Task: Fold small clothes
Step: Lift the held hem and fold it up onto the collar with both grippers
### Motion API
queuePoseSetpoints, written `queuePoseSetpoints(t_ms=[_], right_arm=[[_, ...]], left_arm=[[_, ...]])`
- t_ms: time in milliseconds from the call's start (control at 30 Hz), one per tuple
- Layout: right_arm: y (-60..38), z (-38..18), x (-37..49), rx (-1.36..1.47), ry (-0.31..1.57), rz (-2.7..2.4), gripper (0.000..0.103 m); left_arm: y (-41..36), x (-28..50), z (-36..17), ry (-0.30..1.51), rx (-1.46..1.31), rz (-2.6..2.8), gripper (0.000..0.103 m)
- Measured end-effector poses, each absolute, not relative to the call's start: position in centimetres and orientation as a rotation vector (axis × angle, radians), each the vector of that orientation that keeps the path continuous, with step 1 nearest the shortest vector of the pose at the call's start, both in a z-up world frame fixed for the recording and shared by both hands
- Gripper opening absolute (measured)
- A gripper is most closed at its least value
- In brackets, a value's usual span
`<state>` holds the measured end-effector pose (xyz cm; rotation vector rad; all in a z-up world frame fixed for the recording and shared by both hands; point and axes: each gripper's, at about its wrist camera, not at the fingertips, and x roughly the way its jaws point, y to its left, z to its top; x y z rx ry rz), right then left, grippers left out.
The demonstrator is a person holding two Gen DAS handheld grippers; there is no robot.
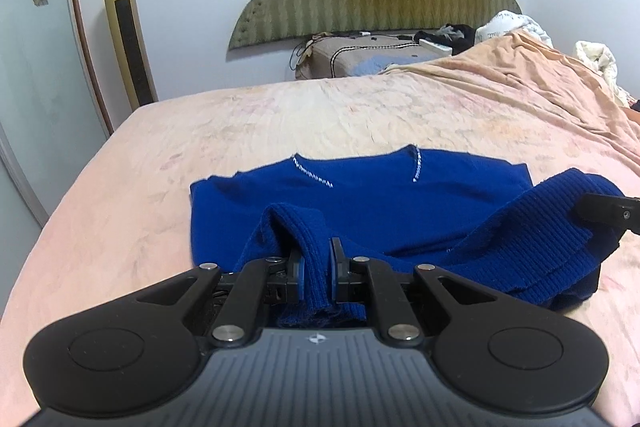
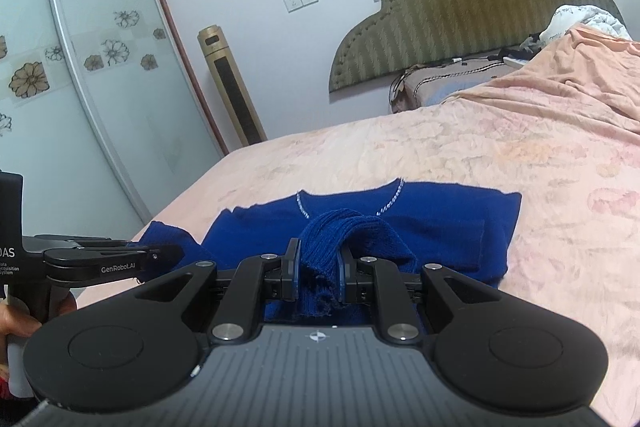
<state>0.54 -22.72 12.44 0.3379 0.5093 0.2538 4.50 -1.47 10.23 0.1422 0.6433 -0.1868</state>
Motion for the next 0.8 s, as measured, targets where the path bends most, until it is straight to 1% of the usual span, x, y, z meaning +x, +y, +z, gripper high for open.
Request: queuePoseSetpoints(t_ms=[400,600,800], right_arm=[[-23.9,11.9,2.8,0.395,0.508,0.225,0.020],[-24.2,11.5,5.2,0.405,0.506,0.199,0.020],[-24.3,10.6,8.7,0.410,0.522,0.179,0.020]], left_arm=[[-1.8,6.9,11.0,0.616,0.143,-0.167,0.011],[-2.2,9.6,10.8,0.600,0.158,-0.156,0.011],[-2.0,13.2,9.8,0.622,0.146,-0.128,0.011]])
